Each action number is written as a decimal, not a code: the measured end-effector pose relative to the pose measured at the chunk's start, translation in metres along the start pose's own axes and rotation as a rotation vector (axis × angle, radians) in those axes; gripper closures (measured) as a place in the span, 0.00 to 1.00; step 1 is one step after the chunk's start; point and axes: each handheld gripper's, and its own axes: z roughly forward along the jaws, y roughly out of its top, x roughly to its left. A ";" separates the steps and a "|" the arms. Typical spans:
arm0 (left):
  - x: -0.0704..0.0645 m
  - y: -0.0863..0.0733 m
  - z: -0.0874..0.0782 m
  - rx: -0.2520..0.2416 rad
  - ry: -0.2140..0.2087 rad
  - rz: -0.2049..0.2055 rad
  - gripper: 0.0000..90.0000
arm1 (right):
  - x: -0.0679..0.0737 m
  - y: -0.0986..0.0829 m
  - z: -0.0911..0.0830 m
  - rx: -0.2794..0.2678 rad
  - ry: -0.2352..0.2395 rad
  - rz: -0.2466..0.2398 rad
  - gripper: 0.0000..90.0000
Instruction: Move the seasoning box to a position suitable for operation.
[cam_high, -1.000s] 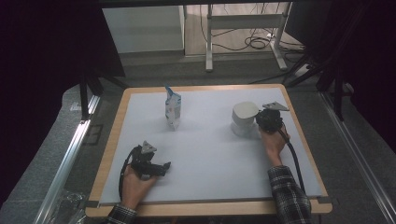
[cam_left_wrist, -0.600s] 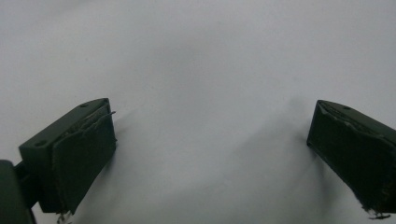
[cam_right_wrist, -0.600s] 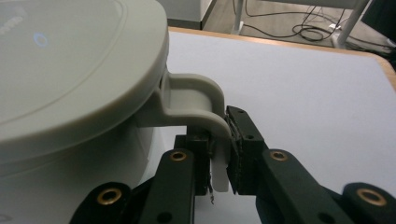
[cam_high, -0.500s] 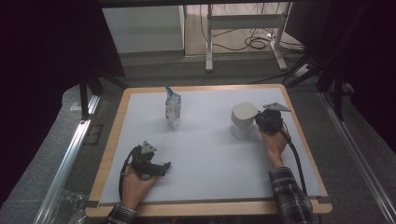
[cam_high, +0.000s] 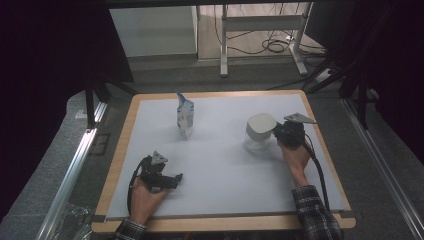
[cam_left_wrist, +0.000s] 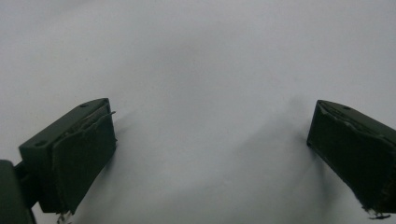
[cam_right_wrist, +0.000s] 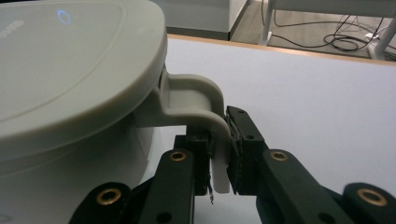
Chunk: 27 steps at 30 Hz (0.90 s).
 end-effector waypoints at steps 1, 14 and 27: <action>0.000 0.000 0.000 0.000 0.000 0.000 0.01 | 0.001 -0.001 -0.002 0.002 0.005 0.000 0.89; 0.000 0.000 0.000 0.000 0.001 0.001 0.01 | 0.019 -0.010 -0.025 0.006 0.073 -0.015 0.89; 0.000 0.000 0.000 0.001 0.001 0.002 0.01 | 0.049 -0.027 -0.033 0.024 0.139 -0.034 0.89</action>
